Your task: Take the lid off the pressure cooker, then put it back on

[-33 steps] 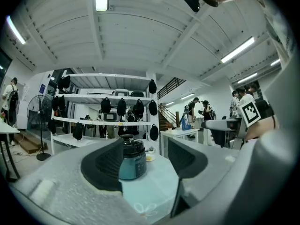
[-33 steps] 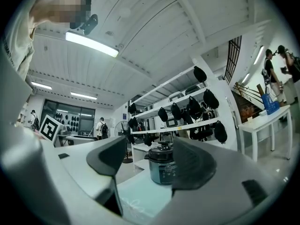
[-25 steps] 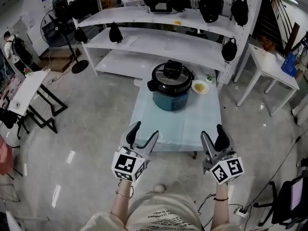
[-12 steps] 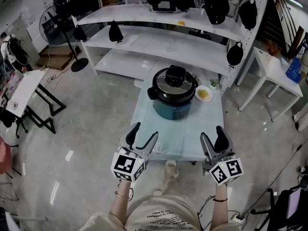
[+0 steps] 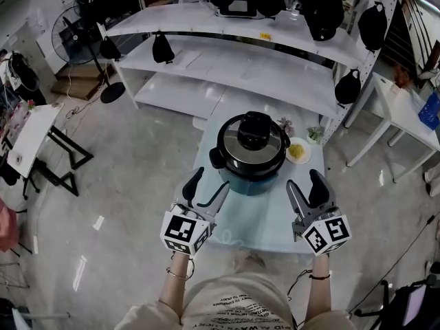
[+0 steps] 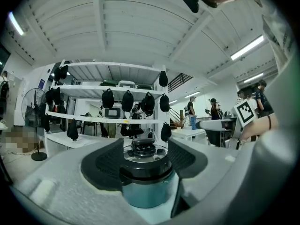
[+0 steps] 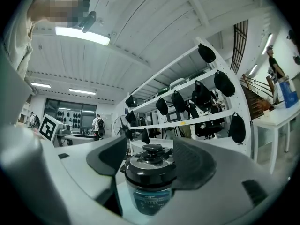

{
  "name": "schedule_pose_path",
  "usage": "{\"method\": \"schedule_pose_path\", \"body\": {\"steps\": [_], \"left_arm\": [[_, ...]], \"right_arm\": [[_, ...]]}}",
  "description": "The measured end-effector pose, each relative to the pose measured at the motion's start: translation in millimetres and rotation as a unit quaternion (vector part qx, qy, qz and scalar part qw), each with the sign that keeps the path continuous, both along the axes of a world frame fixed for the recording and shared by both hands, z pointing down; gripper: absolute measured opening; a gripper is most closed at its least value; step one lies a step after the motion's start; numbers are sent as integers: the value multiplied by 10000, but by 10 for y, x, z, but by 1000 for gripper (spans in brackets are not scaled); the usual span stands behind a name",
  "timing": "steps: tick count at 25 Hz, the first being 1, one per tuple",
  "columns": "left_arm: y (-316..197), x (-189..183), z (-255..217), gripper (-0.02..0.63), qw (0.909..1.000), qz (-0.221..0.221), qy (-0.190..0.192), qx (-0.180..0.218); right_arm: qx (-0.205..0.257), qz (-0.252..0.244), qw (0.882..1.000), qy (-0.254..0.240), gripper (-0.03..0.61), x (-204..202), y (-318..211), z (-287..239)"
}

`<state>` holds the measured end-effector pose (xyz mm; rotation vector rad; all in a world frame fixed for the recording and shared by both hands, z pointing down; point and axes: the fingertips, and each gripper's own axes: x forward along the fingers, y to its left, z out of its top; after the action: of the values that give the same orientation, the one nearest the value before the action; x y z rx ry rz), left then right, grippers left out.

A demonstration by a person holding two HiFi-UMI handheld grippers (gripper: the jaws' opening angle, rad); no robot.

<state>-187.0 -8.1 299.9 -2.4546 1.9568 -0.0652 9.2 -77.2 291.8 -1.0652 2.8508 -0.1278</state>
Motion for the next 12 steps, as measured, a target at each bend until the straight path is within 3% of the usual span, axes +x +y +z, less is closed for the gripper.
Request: {"method": "schedule_pose_path", "body": {"steps": [12], "left_arm": [[-847, -154, 136, 282, 9996, 140, -32, -252]], "right_arm": [[-65, -760, 9961, 442, 295, -495, -761, 130]]}}
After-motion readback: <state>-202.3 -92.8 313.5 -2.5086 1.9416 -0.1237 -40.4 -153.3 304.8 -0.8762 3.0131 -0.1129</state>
